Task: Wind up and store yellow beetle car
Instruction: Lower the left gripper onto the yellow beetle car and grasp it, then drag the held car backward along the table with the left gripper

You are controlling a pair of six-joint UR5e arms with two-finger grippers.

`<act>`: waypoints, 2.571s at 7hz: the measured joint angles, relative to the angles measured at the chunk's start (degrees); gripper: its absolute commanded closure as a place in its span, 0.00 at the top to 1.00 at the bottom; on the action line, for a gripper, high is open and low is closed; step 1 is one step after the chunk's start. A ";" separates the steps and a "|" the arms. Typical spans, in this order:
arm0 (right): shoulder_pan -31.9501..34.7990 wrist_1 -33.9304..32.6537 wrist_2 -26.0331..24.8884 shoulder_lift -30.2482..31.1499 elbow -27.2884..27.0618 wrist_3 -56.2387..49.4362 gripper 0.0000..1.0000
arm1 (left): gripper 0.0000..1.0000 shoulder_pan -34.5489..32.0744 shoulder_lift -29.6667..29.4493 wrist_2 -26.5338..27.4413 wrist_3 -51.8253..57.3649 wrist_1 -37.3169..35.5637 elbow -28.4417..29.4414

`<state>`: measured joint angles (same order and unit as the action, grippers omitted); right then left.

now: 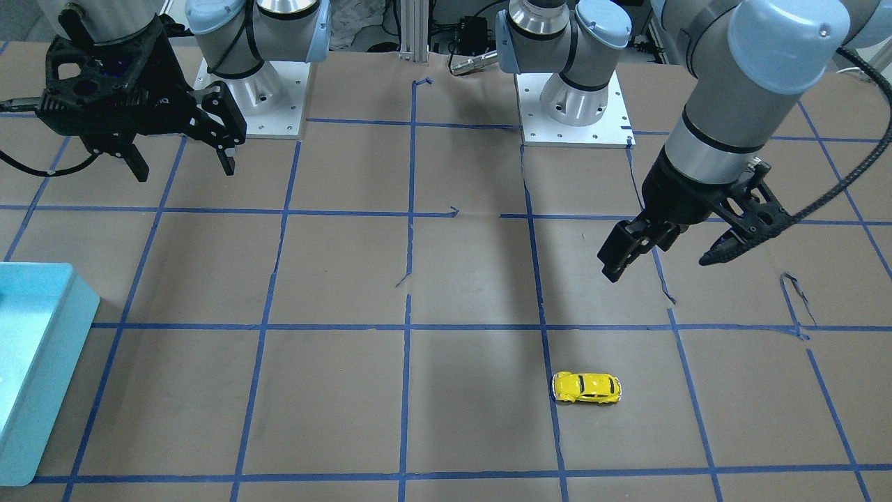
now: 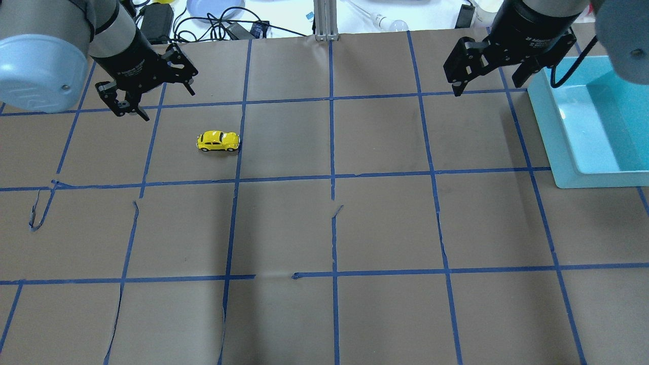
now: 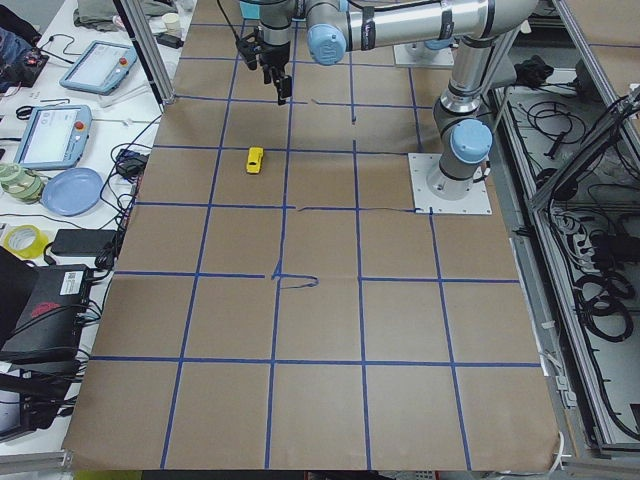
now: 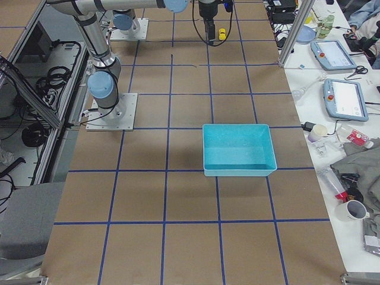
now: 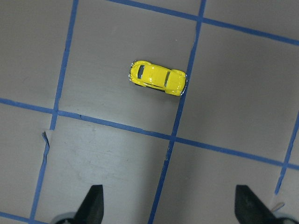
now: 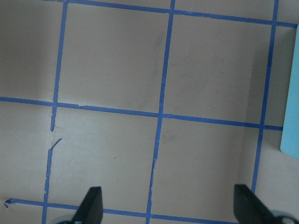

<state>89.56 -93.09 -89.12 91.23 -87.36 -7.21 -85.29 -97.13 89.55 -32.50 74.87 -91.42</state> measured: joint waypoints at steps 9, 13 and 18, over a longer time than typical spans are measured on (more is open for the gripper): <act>0.03 0.01 -0.15 0.00 -0.08 0.00 1.00 | 1.00 1.41 -18.89 -0.30 -54.50 -13.40 0.31; 0.05 1.60 -0.31 1.02 -0.09 0.53 1.00 | 1.00 1.30 -25.16 -0.23 -57.16 -13.43 2.40; 0.18 4.20 -0.44 2.01 -0.09 2.04 1.00 | 0.67 1.01 -26.99 -0.85 -54.68 -13.71 1.77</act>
<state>89.74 -88.88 -89.56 93.24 -87.45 -5.16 -84.28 -124.12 88.71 -87.18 61.16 -89.65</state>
